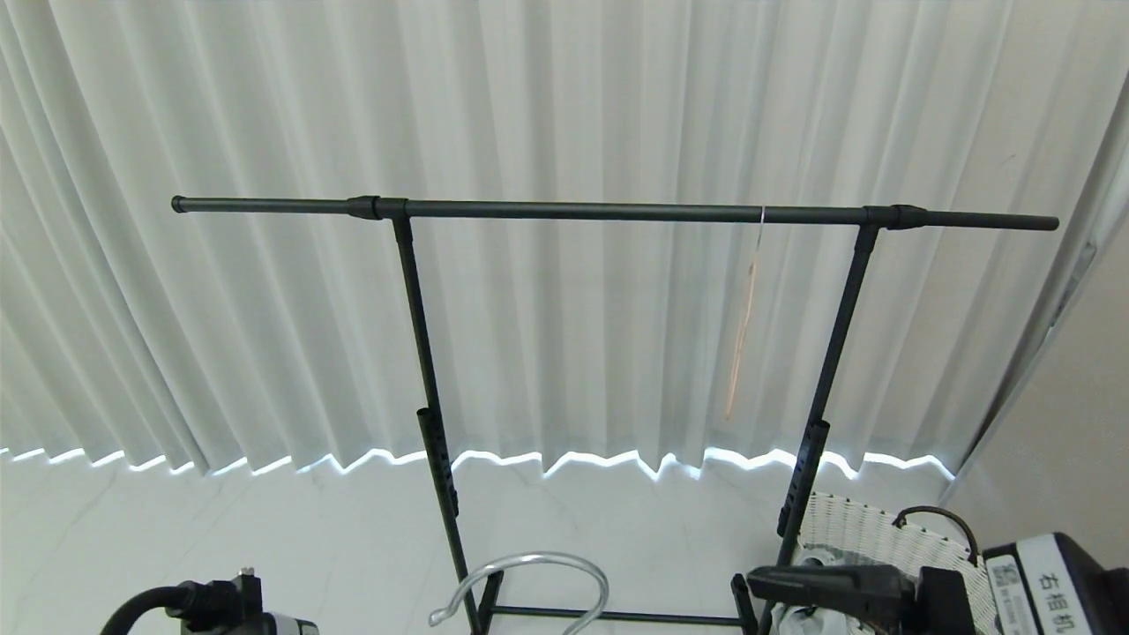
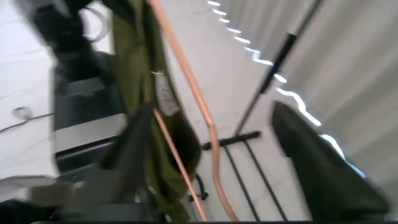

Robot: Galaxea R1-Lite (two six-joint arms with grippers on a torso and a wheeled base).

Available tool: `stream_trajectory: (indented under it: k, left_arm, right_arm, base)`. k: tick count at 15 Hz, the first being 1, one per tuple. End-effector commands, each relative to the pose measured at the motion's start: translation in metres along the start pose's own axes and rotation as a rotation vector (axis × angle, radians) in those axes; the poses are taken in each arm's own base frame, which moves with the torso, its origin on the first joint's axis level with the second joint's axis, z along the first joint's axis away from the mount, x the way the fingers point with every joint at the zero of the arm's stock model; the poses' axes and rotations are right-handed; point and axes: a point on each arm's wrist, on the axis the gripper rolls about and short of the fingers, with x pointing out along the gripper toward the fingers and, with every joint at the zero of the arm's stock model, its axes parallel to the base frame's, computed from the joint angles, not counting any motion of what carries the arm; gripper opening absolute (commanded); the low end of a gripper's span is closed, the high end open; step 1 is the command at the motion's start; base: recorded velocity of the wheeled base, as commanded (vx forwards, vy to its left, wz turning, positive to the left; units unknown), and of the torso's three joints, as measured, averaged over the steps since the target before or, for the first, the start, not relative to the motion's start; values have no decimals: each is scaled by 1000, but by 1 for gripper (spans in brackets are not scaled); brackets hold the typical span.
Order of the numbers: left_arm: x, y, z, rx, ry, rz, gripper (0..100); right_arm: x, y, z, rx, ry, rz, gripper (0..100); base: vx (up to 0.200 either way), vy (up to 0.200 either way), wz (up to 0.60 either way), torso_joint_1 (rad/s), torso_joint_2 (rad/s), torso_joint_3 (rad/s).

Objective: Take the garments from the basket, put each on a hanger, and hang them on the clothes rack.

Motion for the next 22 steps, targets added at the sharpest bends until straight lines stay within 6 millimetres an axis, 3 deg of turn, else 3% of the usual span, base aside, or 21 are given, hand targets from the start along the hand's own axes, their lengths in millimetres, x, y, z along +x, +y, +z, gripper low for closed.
stream_trajectory:
  k: [1,5,9,11,15,19,22]
  left_arm:
    - [0,1,-4,3,22,72,0]
    - [0,8,-6,42,64,275,0]
    - [-5,32,19,-52,19,426,0]
    - [-6,45,37,-90,-11,483,0]
    - [-6,50,58,-100,-60,489,0]
    - [-7,52,64,-105,-83,486,0]
    - [-9,52,69,-107,-103,484,0]
  right_arm:
    - [0,-5,-2,8,12,-84,100]
    - [-9,-15,-9,48,28,-167,100]
    - [-6,-22,-11,196,74,-211,100]
    - [5,-24,-12,305,90,-225,100]
    - [41,-29,0,420,97,-233,100]
    - [76,-34,6,462,110,-241,100]
    - [103,-38,-4,469,135,-319,100]
  base:
    - [0,0,0,0,0,0]
    - [0,0,0,0,0,0]
    - [0,0,0,0,0,0]
    - [0,0,0,0,0,0]
    - [0,0,0,0,0,0]
    - [0,0,0,0,0,0]
    - [0,0,0,0,0,0]
